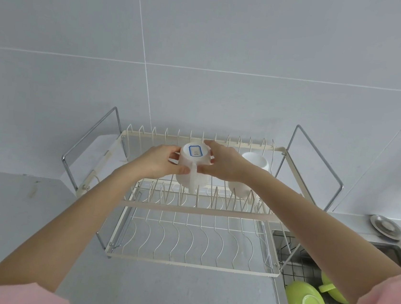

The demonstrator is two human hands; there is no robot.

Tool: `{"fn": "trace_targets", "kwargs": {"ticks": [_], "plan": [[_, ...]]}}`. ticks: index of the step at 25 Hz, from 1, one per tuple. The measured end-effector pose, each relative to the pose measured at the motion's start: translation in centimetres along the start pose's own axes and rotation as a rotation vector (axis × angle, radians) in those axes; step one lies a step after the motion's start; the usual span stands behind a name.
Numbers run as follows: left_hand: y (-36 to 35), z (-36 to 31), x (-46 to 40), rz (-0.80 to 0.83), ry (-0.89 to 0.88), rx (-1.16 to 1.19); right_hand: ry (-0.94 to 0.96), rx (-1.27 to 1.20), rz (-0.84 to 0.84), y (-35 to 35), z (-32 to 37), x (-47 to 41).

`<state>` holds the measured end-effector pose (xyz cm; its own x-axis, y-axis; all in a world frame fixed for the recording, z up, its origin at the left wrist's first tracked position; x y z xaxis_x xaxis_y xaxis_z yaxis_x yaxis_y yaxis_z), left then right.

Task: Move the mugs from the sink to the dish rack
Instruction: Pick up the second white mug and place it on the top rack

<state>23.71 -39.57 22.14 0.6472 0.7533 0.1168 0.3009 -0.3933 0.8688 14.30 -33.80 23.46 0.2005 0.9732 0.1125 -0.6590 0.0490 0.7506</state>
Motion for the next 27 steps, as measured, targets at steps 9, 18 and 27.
{"fn": "trace_targets", "kwargs": {"ticks": [9, 18, 27], "plan": [[3.8, -3.1, 4.0, -0.138, -0.018, -0.316, 0.146, 0.244, -0.013, 2.8, 2.3, 4.1], [4.2, -13.7, 12.1, -0.374, -0.145, -0.654, 0.243, 0.312, -0.2, 8.3, 0.9, 14.2], [-3.2, -25.1, 14.5, -0.399, -0.321, -0.514, 0.174, 0.175, -0.375, 15.1, -8.5, 22.2]]}}
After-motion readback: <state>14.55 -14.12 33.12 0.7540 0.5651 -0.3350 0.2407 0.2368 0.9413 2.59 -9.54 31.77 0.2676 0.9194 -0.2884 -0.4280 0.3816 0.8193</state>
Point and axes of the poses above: each hand's wrist, its own x-axis away from the middle knuckle, its own y-axis out of the back of the hand, z = x × y, the point moved 10 cm from there along -x, towards the middle knuckle, and after that the axes turned 10 degrees about -x, right-handed, at the moved point
